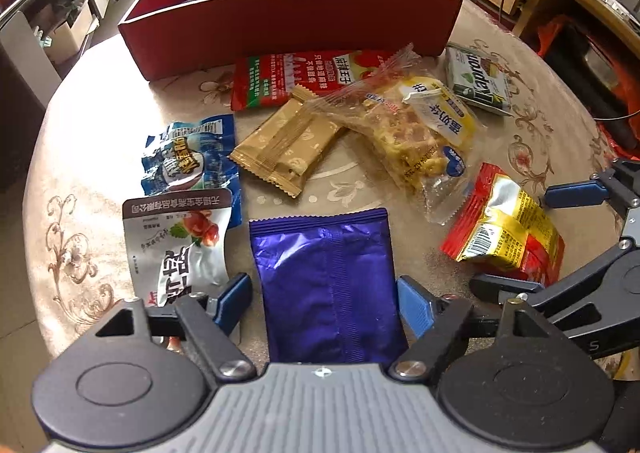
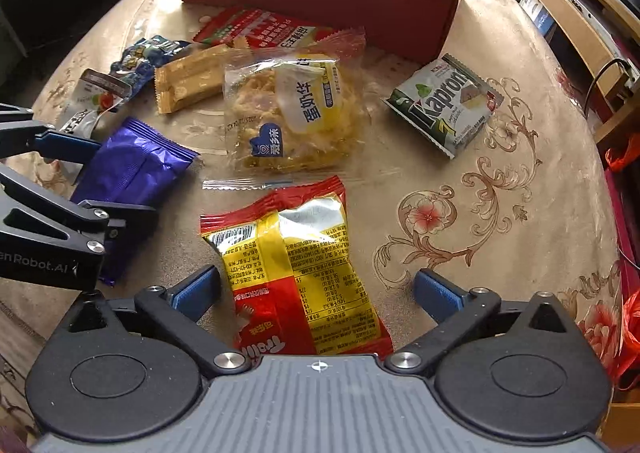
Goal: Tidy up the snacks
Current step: 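Grasp the purple bag with left tool while right tool grasps the yellow-red chip bag, then carry the purple bag and chip bag over the red box with both tools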
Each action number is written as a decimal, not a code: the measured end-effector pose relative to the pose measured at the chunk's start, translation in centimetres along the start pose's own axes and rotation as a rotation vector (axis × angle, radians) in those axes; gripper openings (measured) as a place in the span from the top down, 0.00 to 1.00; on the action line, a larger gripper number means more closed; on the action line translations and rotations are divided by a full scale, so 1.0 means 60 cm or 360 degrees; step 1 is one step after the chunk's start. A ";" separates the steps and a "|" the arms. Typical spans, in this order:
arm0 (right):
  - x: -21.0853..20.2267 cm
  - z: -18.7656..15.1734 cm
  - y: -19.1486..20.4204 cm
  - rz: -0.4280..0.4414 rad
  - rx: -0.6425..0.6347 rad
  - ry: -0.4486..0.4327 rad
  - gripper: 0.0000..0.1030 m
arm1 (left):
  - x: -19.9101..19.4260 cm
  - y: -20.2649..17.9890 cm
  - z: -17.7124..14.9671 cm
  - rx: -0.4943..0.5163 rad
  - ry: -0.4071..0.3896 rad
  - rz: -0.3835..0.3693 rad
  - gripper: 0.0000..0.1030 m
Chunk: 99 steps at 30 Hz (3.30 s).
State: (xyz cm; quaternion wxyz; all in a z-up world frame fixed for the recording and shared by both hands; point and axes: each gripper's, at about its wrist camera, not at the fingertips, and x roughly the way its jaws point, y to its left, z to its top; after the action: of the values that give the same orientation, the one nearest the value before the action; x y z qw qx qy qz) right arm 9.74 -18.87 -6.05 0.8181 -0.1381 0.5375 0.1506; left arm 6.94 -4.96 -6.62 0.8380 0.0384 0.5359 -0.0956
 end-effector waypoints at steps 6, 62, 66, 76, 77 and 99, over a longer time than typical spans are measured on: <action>-0.002 -0.002 -0.001 -0.0015 0.0014 -0.0009 0.00 | 0.002 0.004 -0.002 -0.0021 -0.0010 -0.0003 0.25; -0.105 0.078 0.026 -0.0185 0.0148 -0.0374 0.42 | -0.084 0.030 0.072 -0.0098 -0.0350 0.0057 0.43; -0.108 0.091 0.023 -0.0194 0.0156 -0.0399 0.42 | -0.087 0.035 0.084 -0.0113 -0.0372 0.0065 0.43; -0.108 0.125 0.014 -0.0210 0.0186 -0.0445 0.42 | -0.089 0.045 0.121 -0.0120 -0.0421 0.0103 0.43; -0.108 0.129 0.012 -0.0211 0.0193 -0.0452 0.42 | -0.088 0.045 0.126 -0.0121 -0.0426 0.0106 0.43; -0.080 0.249 -0.052 -0.0212 0.0304 -0.0574 0.42 | -0.051 0.072 0.276 -0.0160 -0.0528 0.0223 0.43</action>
State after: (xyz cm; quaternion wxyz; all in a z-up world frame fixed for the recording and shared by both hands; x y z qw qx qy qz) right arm 21.70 -16.37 4.29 0.9186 -0.0659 0.3840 0.0668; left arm 21.33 -3.10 3.01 0.9203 0.0173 0.3905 -0.0151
